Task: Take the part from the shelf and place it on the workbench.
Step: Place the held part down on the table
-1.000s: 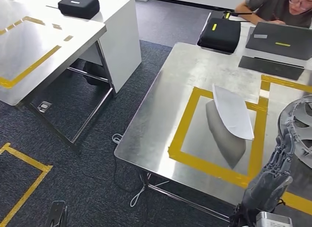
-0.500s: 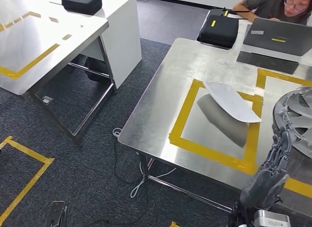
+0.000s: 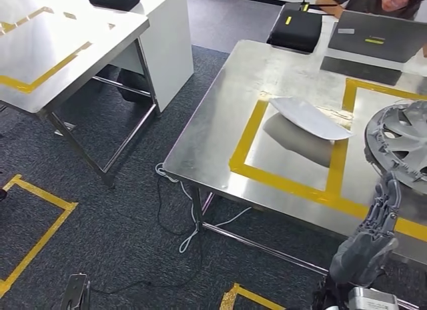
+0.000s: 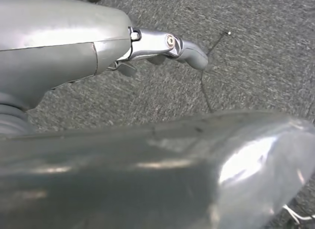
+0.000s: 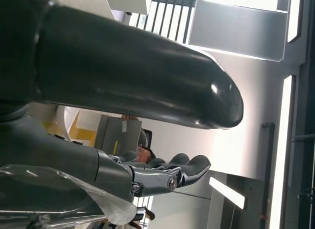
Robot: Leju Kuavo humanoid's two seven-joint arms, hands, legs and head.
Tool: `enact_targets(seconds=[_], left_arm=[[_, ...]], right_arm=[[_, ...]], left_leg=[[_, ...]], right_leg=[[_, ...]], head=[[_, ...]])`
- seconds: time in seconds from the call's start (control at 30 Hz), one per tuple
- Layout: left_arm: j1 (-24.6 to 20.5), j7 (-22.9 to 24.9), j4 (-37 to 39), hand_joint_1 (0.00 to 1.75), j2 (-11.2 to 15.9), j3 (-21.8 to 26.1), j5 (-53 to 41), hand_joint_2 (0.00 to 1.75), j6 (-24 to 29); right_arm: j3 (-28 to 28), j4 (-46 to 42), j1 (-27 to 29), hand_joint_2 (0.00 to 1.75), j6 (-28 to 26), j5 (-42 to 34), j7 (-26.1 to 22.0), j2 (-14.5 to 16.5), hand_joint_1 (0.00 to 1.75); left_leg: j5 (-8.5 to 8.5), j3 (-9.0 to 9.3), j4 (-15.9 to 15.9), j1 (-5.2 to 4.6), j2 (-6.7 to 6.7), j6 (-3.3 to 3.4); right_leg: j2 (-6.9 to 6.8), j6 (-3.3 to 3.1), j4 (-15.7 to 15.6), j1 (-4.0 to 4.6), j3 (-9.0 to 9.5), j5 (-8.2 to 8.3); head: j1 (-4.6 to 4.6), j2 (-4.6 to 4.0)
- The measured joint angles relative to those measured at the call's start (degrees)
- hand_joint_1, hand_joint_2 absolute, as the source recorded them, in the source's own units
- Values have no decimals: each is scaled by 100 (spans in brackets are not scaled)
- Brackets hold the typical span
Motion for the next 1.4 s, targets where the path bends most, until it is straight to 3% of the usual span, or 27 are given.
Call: enact_targets(seconds=[0.07,0.13,0.17,0.2,0.23,0.27,0.33,0.4,0.43,0.5,0.57,0.6,0.67,0.7,0.73,0.8,0.87,0.93,0.97,1.03,1.07,1.13,1.2,1.23,1.3,1.37,1.4], left_arm=[[13,-1,0,0,7,8,2,0,-1],[23,-2,0,0,8,16,4,0,-2],[25,-2,0,0,9,18,4,0,-2],[25,-2,0,0,13,21,4,0,-2],[25,-3,0,0,16,23,4,0,-2],[24,-3,0,0,19,25,4,0,-2],[21,-5,0,0,26,32,4,0,-2],[10,-10,0,0,33,38,4,0,-2],[5,-14,0,0,35,41,5,0,-2],[6,-17,1,0,35,51,7,0,-3],[8,-17,1,0,31,64,11,0,-8],[8,-18,1,0,27,70,13,0,-9],[3,-19,0,0,28,77,13,0,-11],[2,-19,0,0,31,79,13,0,-11],[3,-19,0,0,34,81,13,0,-11],[5,-19,0,0,36,84,13,0,-11],[4,-19,0,0,33,85,13,0,-11],[2,-20,0,0,31,87,13,0,-11],[1,-20,0,0,31,89,13,0,-11],[7,-21,0,0,38,90,13,0,-11],[16,-21,0,0,41,91,14,0,-11],[36,-21,0,0,43,95,14,0,-11],[42,-21,0,0,38,96,13,0,-11],[42,-21,0,0,39,96,13,0,-11],[41,-21,0,0,40,97,13,0,-11],[38,-21,0,0,39,101,13,0,-11],[35,-22,0,0,39,102,14,0,-11]], right_arm=[[3,1,-1,0,1,0,6,0,0],[7,2,-4,0,2,0,13,0,0],[8,2,-4,0,3,1,16,0,0],[8,2,-4,0,3,1,19,0,0],[8,2,-4,0,4,1,22,0,0],[8,2,-5,0,5,2,26,0,0],[8,2,-11,0,7,4,33,0,0],[9,2,-25,0,10,9,38,0,0],[12,2,-36,0,13,12,39,0,0],[18,2,-56,0,19,18,43,0,0],[22,2,-64,0,20,26,49,0,0],[24,2,-67,0,20,30,51,0,0],[25,3,-72,0,18,33,57,0,0],[26,4,-73,0,17,34,58,0,0],[26,5,-73,0,17,34,60,0,0],[26,5,-74,0,17,33,63,0,0],[27,4,-83,0,17,32,64,0,0],[33,1,-101,0,16,36,62,0,0],[36,-2,-106,0,15,38,61,0,0],[39,-5,-105,0,15,38,62,0,0],[40,-5,-103,0,15,38,63,0,0],[46,-4,-102,0,16,37,66,0,0],[50,-4,-98,0,17,36,68,0,0],[50,-4,-97,0,17,36,68,0,0],[50,-4,-97,0,16,36,69,0,0],[50,-6,-97,0,15,36,70,0,0],[51,-9,-99,0,11,37,69,0,0]], left_leg=[[-208,-72,156,17,-7,-72],[-770,-215,708,45,-11,-138],[-1038,-289,1090,59,-11,-160],[-1185,-329,1416,69,-10,-174],[-1201,-306,1607,75,-10,-179],[-1102,-193,1590,78,-10,-175],[-814,297,959,79,-12,-140],[-747,777,184,64,-20,-90],[-775,880,-28,53,-25,-68],[-756,849,-132,35,-25,-4],[-637,734,-165,43,-3,100],[-562,657,-185,51,10,150],[-423,482,-184,45,20,207],[-349,386,-180,36,23,216],[-272,285,-174,27,23,217],[-125,82,-153,15,24,204],[-2,-73,-107,8,20,172],[101,-159,-46,-4,13,124],[153,-184,-33,-3,12,94],[236,-216,-32,15,9,22],[152,-246,11,27,4,-18],[-352,-345,393,56,-5,-90],[-940,-463,1142,83,-5,-150],[-1057,-486,1481,94,-4,-172],[-888,-324,1680,114,-4,-197],[-640,199,1081,135,-8,-196],[-646,507,638,135,-14,-179]], right_leg=[[-23,-107,4,-13,-93,90],[-44,-182,4,-15,-203,205],[-49,-194,11,-9,-258,263],[-51,-193,24,-3,-322,323],[-53,-190,45,1,-393,381],[-53,-183,73,3,-477,431],[-53,-160,144,3,-638,505],[-52,-116,202,18,-750,570],[-54,-86,216,22,-789,611],[-55,-14,213,21,-847,705],[-35,52,293,9,-936,585],[-24,77,456,5,-1013,369],[-14,109,1076,-8,-1189,-231],[-14,120,1439,-12,-1250,-433],[-13,128,1712,-12,-1252,-484],[-13,125,1762,-10,-1027,-209],[-14,94,1052,-6,-421,54],[-11,48,158,5,207,-54],[-8,23,-96,17,358,-145],[-15,-48,-185,25,322,-134],[-25,-93,-176,19,263,-74],[-48,-167,-172,-2,113,76],[-55,-189,-146,3,-53,217],[-59,-185,-118,3,-145,282],[-64,-167,-23,-1,-351,390],[-65,-132,101,-6,-568,462],[-64,-109,164,-1,-649,489]], head=[[-15,0],[-40,0],[-48,0],[-49,1],[-50,1],[-50,1],[-51,1],[-50,0],[-49,0],[-46,0],[-39,0],[-31,1],[-9,1],[-5,1],[-3,0],[-2,0],[-1,1],[0,2],[1,2],[3,1],[0,1],[-20,1],[-40,0],[-40,0],[-42,0],[-43,1],[-40,1]])
